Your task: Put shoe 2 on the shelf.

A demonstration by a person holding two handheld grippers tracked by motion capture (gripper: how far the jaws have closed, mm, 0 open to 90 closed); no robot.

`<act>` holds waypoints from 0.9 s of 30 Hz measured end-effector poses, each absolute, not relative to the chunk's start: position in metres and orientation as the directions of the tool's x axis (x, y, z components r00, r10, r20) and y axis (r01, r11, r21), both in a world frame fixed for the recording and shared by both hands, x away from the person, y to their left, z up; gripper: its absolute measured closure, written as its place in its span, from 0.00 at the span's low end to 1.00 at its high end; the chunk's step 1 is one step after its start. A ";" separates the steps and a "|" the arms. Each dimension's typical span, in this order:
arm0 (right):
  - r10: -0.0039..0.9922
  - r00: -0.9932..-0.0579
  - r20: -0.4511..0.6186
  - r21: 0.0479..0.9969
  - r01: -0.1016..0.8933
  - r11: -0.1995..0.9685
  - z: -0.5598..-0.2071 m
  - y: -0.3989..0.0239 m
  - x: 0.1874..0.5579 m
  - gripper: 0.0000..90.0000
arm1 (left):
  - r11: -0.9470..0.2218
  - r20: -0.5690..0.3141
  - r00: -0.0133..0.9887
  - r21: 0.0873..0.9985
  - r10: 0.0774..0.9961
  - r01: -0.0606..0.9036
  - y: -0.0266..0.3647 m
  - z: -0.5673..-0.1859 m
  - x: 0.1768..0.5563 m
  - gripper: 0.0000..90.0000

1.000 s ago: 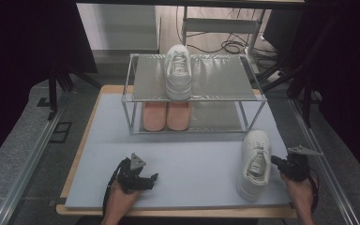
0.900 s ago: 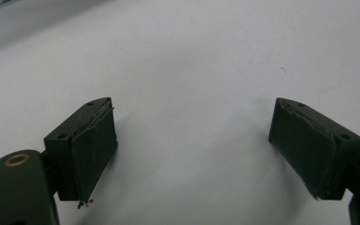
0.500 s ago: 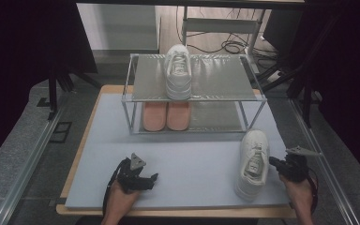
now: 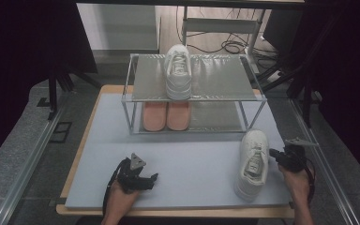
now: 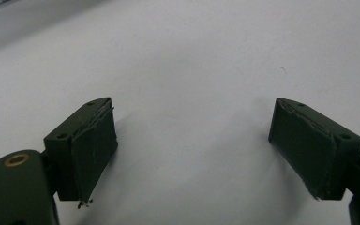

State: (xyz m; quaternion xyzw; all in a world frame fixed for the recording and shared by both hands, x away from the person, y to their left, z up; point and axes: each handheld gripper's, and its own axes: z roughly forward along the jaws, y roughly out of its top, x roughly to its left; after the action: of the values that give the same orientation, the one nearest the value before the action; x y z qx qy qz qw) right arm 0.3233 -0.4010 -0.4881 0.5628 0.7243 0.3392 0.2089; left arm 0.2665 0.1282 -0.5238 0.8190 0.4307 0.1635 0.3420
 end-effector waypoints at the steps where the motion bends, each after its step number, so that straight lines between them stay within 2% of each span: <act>1: 0.955 -0.282 0.091 0.726 0.675 0.130 -0.488 -0.401 0.322 1.00 | -0.395 -0.027 0.575 0.702 0.818 0.593 0.128 -0.524 0.267 0.17; 12: 0.942 -0.318 0.110 0.733 0.665 0.140 -0.490 -0.394 0.315 1.00 | -0.395 -0.027 0.576 0.702 0.817 0.593 0.128 -0.524 0.267 0.17; 27: 0.884 -0.448 0.134 0.720 0.657 0.224 -0.495 -0.353 0.320 1.00 | -0.394 -0.027 0.575 0.702 0.817 0.593 0.128 -0.524 0.267 0.17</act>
State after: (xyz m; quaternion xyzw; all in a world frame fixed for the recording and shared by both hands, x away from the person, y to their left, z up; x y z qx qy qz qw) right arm 0.3199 -0.3529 -0.4947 0.5023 0.7669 0.3686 0.1539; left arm 0.2665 0.1282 -0.5239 0.8188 0.4307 0.1638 0.3425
